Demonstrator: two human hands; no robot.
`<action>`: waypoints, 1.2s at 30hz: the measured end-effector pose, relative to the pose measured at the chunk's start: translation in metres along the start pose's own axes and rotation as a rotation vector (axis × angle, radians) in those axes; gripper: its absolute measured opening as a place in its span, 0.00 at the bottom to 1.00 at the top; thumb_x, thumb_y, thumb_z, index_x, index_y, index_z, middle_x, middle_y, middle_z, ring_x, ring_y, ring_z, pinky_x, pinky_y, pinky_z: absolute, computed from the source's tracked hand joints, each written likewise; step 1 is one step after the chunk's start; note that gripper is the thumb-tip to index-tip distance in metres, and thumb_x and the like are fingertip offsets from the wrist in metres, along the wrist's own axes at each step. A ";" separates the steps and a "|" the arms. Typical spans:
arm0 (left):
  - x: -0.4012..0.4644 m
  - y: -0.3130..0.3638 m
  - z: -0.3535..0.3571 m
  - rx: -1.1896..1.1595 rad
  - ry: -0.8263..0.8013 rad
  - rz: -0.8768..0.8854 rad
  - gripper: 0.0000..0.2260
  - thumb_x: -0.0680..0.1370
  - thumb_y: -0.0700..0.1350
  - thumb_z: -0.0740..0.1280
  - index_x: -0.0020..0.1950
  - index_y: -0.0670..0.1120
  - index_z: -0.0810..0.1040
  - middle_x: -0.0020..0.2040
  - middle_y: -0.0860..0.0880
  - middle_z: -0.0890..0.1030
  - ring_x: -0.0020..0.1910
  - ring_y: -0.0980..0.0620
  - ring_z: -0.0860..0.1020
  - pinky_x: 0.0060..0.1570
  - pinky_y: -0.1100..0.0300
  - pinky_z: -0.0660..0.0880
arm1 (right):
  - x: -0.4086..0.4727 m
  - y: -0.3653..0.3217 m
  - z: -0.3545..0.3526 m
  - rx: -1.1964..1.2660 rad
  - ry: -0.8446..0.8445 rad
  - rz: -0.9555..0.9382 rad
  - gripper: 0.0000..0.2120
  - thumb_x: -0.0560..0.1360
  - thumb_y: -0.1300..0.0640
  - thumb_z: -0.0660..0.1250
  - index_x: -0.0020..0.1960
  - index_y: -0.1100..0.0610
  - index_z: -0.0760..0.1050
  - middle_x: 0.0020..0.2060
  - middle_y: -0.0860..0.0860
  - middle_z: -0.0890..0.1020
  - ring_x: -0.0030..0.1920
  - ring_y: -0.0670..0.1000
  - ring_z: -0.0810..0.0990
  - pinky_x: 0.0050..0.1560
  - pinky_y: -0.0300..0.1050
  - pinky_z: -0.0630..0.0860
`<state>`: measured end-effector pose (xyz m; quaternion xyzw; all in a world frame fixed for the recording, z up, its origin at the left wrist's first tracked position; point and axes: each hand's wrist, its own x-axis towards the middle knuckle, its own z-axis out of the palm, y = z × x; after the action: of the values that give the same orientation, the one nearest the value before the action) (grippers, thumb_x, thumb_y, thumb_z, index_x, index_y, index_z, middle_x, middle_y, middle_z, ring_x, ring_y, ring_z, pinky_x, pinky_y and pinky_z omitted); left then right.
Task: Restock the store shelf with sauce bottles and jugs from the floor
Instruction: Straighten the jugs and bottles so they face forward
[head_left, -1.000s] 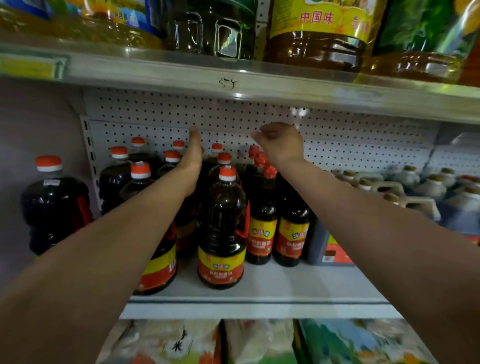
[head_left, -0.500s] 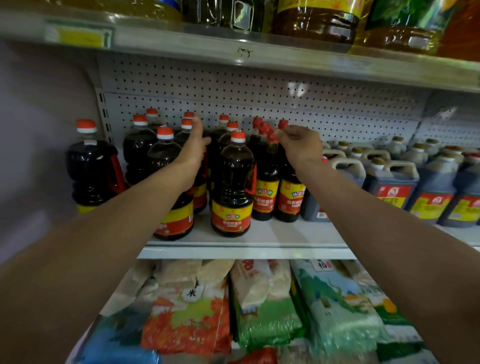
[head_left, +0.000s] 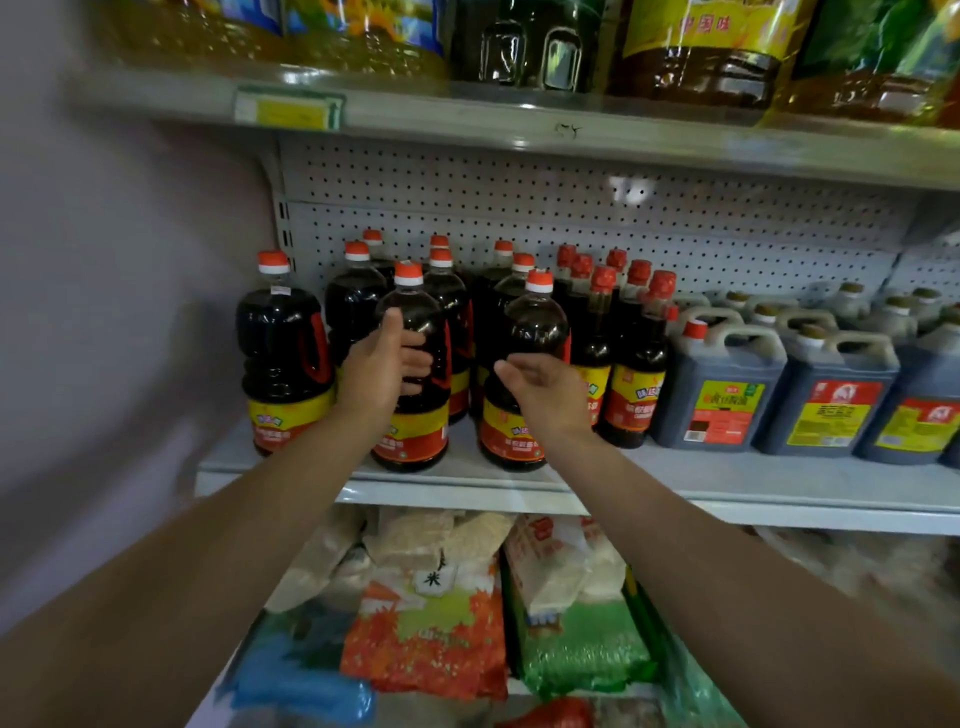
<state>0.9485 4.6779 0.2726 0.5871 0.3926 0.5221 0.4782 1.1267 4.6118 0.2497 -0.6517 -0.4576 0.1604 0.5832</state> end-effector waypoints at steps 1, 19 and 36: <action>-0.001 -0.006 -0.006 0.002 0.105 0.038 0.19 0.84 0.58 0.54 0.50 0.48 0.78 0.43 0.47 0.81 0.44 0.49 0.80 0.44 0.53 0.76 | -0.004 0.008 0.008 0.021 -0.020 0.024 0.16 0.76 0.50 0.74 0.60 0.57 0.82 0.51 0.50 0.86 0.54 0.48 0.84 0.56 0.42 0.78; 0.025 -0.097 -0.031 0.007 -0.014 -0.275 0.31 0.76 0.67 0.63 0.77 0.66 0.59 0.79 0.54 0.62 0.76 0.46 0.64 0.71 0.42 0.65 | -0.001 0.082 0.085 0.366 -0.419 0.082 0.27 0.81 0.57 0.68 0.77 0.47 0.63 0.66 0.41 0.76 0.66 0.39 0.75 0.58 0.29 0.75; 0.024 -0.116 -0.051 -0.049 -0.279 -0.216 0.31 0.76 0.60 0.70 0.76 0.61 0.63 0.73 0.52 0.71 0.72 0.50 0.69 0.63 0.51 0.70 | -0.038 0.066 0.099 0.326 -0.220 0.073 0.21 0.82 0.55 0.66 0.74 0.49 0.69 0.66 0.43 0.79 0.66 0.40 0.77 0.61 0.35 0.77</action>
<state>0.9059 4.7355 0.1656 0.5963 0.3703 0.3905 0.5957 1.0600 4.6487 0.1513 -0.5434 -0.4629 0.3236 0.6211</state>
